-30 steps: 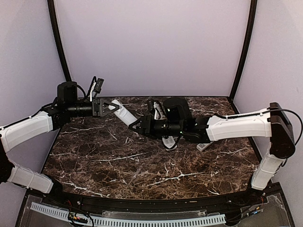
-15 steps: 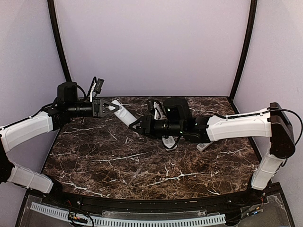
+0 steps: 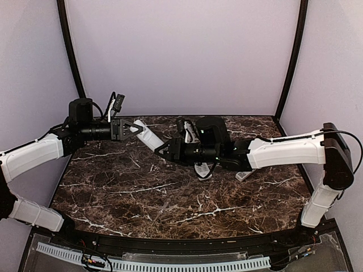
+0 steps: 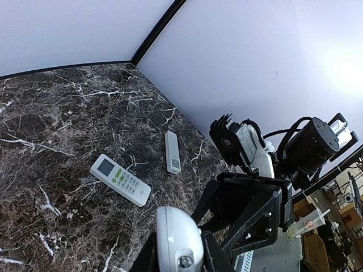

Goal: Unload the batteries from the remote control
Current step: Remove the battery cover from the remote control.

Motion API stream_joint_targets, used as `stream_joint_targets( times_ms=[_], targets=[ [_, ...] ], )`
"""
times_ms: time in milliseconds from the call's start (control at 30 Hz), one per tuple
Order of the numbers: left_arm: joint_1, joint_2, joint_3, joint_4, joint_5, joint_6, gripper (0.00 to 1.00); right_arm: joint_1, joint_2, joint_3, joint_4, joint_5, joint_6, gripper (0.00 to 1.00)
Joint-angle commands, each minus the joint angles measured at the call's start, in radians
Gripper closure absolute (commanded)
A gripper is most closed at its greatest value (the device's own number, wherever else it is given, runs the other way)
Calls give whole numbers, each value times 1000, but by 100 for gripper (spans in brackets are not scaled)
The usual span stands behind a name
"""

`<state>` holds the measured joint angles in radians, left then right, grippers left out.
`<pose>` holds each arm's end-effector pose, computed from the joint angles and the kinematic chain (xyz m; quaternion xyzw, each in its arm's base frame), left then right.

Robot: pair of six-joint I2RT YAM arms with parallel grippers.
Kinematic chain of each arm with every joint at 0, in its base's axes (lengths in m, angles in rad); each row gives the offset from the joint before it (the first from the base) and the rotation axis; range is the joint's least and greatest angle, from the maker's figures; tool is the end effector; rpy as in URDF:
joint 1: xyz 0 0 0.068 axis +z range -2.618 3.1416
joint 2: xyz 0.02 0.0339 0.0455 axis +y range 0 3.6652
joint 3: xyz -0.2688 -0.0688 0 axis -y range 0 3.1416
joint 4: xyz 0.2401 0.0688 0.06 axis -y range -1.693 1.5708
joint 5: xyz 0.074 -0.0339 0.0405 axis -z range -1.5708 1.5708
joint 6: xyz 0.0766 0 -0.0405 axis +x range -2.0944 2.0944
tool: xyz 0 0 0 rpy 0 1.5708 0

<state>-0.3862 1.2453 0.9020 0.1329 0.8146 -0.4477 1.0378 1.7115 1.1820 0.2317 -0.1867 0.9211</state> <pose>0.2607 -0.1662 0.3174 0.2271 0.7212 -0.5155 0.4033 0.2103 0.3844 0.2664 -0.1020 0.7961 0.5331 0.2677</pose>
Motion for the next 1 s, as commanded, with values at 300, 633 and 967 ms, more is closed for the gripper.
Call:
stream_joint_targets(
  times_ms=[300, 633, 967],
  targets=[
    [-3, -19, 9, -83, -91, 44, 100, -10, -32, 23, 78, -7, -30, 51],
    [-3, 3, 29, -141, -154, 51, 100, -10, -29, 13, 92, 0, -27, 51],
    [-4, 63, 79, -280, -255, 87, 100, -9, -24, -12, 85, 55, -25, 52]
  ],
)
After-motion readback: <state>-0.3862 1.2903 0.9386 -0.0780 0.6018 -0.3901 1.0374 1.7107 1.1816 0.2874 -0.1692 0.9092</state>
